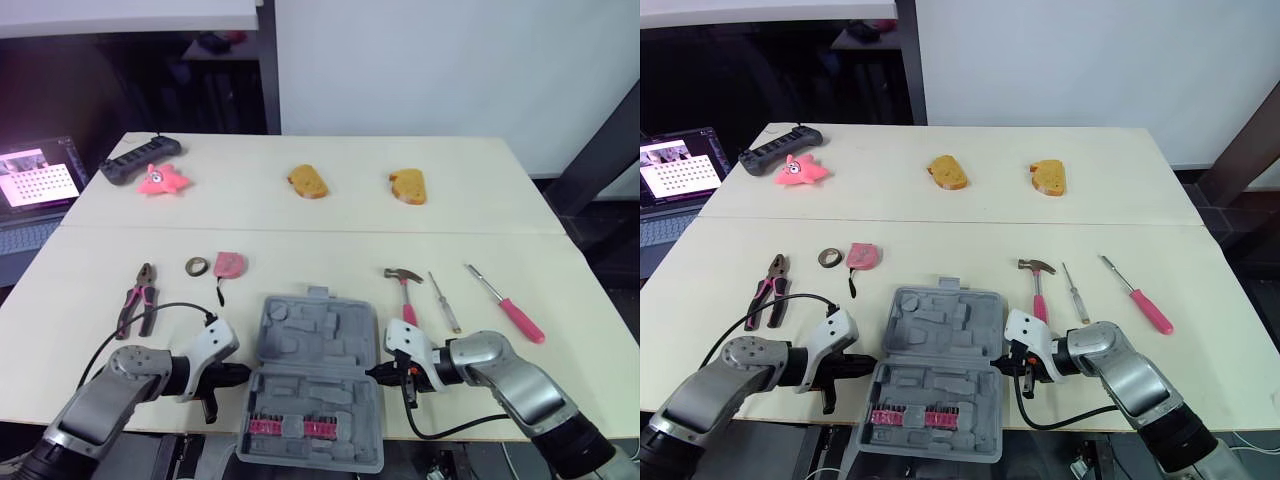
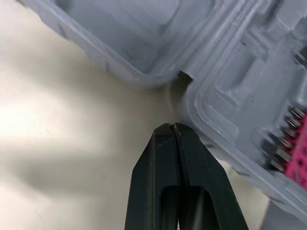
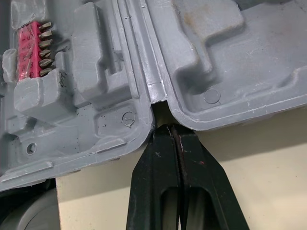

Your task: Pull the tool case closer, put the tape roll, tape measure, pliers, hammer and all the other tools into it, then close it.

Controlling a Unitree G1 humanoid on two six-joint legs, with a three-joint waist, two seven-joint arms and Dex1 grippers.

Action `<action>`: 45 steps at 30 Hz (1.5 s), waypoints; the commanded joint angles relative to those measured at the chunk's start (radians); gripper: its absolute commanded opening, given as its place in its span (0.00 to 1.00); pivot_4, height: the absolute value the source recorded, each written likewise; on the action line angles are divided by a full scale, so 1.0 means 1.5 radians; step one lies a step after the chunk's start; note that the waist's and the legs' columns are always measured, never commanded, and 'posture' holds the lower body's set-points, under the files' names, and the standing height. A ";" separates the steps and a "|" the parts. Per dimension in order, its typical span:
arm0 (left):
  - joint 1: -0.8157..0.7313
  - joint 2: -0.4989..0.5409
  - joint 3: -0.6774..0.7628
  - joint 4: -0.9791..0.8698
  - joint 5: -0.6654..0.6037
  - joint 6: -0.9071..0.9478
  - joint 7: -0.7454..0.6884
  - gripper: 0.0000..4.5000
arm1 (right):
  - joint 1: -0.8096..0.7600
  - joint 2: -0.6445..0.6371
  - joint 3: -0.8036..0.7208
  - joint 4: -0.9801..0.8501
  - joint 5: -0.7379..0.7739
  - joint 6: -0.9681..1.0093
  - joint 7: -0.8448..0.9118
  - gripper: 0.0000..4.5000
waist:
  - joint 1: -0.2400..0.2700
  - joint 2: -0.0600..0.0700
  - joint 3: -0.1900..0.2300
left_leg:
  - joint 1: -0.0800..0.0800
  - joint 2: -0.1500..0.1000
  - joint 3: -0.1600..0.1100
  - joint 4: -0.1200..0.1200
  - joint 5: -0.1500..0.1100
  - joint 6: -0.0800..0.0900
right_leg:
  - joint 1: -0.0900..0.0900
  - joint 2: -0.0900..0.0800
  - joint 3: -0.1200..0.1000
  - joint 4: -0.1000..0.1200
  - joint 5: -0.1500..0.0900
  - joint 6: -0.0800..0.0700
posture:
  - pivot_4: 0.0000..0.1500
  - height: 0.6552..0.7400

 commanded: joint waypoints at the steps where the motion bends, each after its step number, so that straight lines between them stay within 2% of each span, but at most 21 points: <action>1: -0.011 -0.015 -0.016 0.013 0.014 -0.011 0.016 0.00 | -0.002 0.000 0.016 0.008 -0.004 -0.001 -0.003 0.01 | 0.000 0.000 0.000 | 0.000 0.000 0.000 0.000 0.000 0.000 | 0.000 0.000 0.000 0.000 0.000 0.000 | 1.00 0.97; 6: -0.031 -0.046 -0.034 0.002 0.011 -0.014 0.022 0.00 | -0.014 0.005 0.020 0.014 -0.004 -0.004 -0.003 0.01 | 0.000 0.000 0.000 | 0.000 0.000 0.000 0.000 0.000 0.000 | 0.000 0.000 0.000 0.000 0.001 0.002 | 1.00 0.97; 18: 0.045 -0.040 -0.029 -0.038 -0.006 0.021 0.018 0.00 | -0.003 0.009 0.031 -0.013 0.007 0.018 -0.005 0.01 | -0.001 -0.001 -0.001 | 0.000 0.000 0.000 0.000 0.000 0.000 | 0.000 0.000 0.000 0.000 0.001 0.002 | 1.00 0.97; 37: 0.050 -0.023 -0.016 -0.020 -0.004 0.015 0.013 0.00 | 0.025 0.002 0.020 -0.045 0.014 0.037 -0.029 0.01 | -0.002 -0.001 -0.001 | 0.000 0.000 0.000 0.000 0.000 0.000 | 0.000 0.000 0.000 0.000 0.000 0.000 | 1.00 0.97; 45: 0.044 0.038 0.086 0.070 -0.009 -0.052 -0.004 0.00 | 0.040 -0.093 -0.060 0.028 0.024 -0.053 0.011 0.01 | -0.001 -0.001 -0.001 | 0.000 0.000 0.000 0.000 0.000 0.000 | 0.000 0.000 0.000 0.000 0.000 0.000 | 1.00 0.97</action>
